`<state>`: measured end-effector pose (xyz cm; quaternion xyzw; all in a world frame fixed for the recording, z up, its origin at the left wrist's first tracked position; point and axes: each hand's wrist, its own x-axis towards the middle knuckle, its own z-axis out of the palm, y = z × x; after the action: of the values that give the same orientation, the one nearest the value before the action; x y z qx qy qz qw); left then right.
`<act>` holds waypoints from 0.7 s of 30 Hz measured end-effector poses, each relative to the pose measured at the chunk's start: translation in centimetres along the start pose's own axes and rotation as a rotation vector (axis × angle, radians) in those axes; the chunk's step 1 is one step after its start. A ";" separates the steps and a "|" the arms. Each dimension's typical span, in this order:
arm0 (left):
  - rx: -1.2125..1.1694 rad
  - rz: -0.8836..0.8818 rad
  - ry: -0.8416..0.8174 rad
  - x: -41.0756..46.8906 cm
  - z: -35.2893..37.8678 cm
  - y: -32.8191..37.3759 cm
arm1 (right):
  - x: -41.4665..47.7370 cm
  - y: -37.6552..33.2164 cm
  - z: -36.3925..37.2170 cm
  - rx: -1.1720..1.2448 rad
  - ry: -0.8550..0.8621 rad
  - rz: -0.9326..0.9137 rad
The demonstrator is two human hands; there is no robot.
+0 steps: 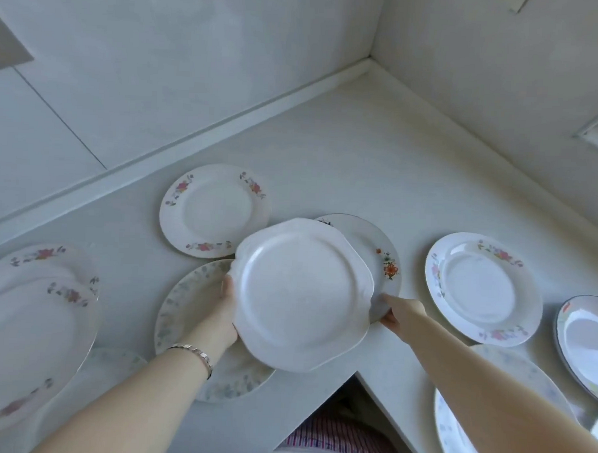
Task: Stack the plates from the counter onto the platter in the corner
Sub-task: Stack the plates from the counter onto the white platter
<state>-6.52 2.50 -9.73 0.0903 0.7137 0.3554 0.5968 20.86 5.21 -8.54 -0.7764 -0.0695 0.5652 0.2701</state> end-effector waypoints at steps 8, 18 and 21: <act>-0.048 0.063 0.319 -0.9 -0.3 -0.4 | 0.0 -0.2 -1.2 0.104 -0.136 -0.087; -0.103 0.107 0.455 -1.8 -0.8 3.1 | -4.6 -7.6 -7.7 -0.187 0.098 -0.685; -0.131 0.104 0.375 -1.7 1.7 3.5 | -5.9 -9.6 -11.1 -0.172 0.240 -0.818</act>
<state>-5.55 4.79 -6.26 0.0200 0.7821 0.4421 0.4388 30.90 7.11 3.57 -0.7648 -0.3862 0.3096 0.4124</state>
